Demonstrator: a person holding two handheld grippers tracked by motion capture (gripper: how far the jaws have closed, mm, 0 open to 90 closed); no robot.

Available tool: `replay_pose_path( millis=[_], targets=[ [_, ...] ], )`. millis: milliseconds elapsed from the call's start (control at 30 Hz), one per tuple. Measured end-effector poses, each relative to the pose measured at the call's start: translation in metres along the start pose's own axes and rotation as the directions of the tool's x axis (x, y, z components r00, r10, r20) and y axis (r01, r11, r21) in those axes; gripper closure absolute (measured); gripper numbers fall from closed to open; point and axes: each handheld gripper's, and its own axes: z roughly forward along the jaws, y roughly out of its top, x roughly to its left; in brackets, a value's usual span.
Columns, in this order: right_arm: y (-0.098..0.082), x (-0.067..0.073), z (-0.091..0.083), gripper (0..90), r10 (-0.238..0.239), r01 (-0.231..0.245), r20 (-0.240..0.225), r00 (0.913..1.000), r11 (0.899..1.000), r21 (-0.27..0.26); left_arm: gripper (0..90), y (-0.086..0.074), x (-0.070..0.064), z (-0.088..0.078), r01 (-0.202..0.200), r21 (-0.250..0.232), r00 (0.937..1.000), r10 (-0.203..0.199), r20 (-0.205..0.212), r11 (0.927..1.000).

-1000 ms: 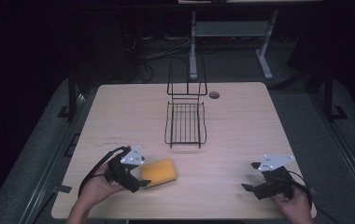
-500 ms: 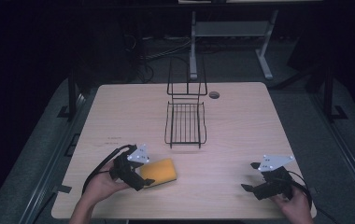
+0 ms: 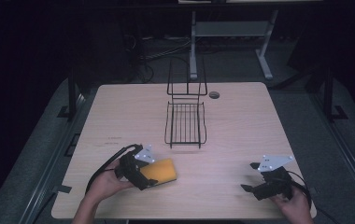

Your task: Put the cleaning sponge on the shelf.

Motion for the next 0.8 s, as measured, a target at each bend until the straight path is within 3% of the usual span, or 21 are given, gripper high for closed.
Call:
replay_pose_path(
  millis=[800],
  targets=[
    [0.001,0.002,0.001,15.0,-0.004,0.004,-0.005,1.0,1.0,0.001,16.2,0.003,0.003,0.017,0.007,0.048,0.9996,-0.008,0.027,0.9988]
  ],
)
